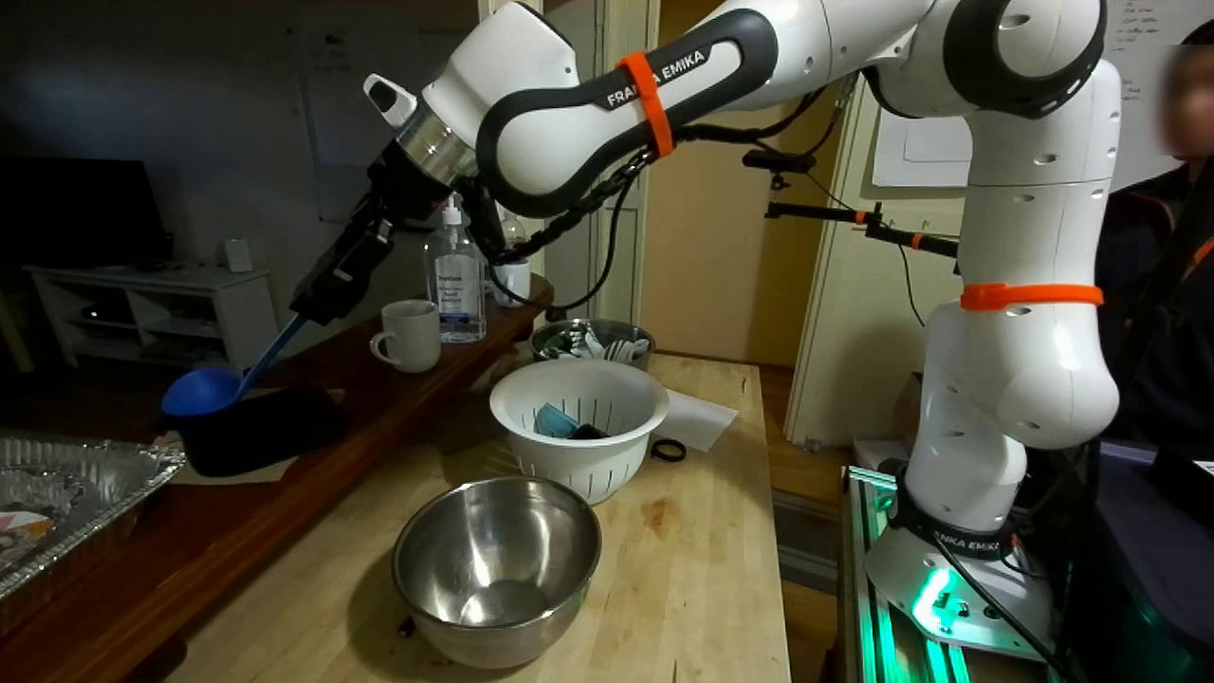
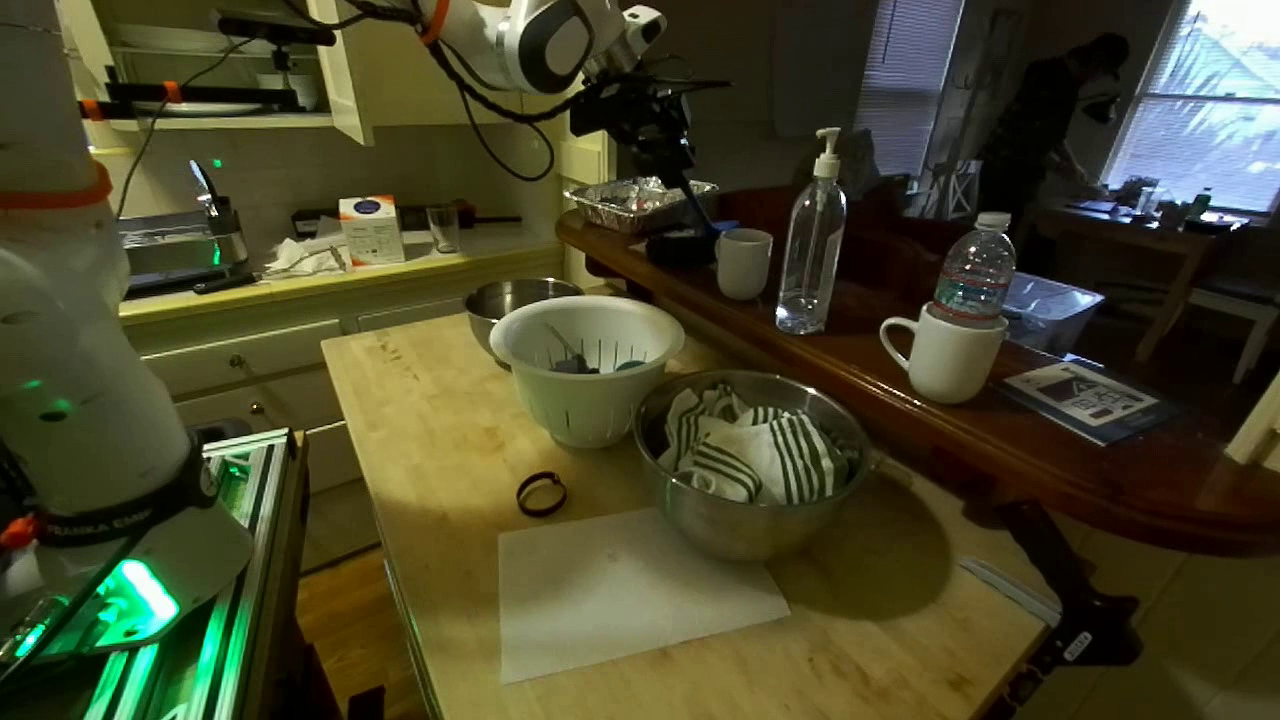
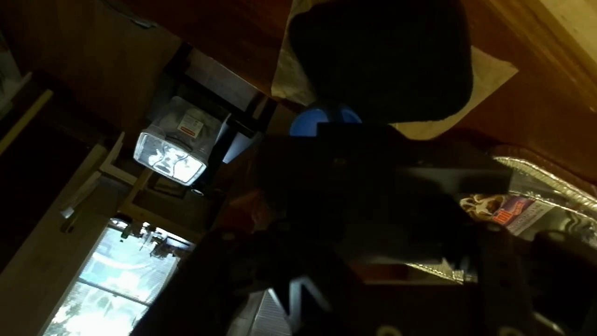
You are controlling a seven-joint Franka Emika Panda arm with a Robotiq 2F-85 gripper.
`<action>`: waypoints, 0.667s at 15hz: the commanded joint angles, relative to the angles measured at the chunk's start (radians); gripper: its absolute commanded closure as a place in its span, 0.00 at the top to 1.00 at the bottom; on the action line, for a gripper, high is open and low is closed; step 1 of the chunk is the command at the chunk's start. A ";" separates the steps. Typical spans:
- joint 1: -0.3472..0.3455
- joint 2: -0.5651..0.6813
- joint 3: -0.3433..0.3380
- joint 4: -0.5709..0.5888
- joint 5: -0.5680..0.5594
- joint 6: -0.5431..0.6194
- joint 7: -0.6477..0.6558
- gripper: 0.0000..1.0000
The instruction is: Put the blue spoon on the top countertop
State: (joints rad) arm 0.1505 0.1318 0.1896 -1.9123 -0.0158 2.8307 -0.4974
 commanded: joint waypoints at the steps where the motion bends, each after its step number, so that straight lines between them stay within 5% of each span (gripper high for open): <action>1: -0.039 0.042 0.081 0.076 0.233 -0.119 -0.203 0.42; 5: -0.060 0.032 0.087 0.091 0.351 -0.278 -0.291 0.42; 10: -0.063 0.005 0.026 0.052 0.280 -0.281 -0.197 0.42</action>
State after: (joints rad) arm 0.0946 0.1590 0.2413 -1.8402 0.2940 2.5617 -0.7393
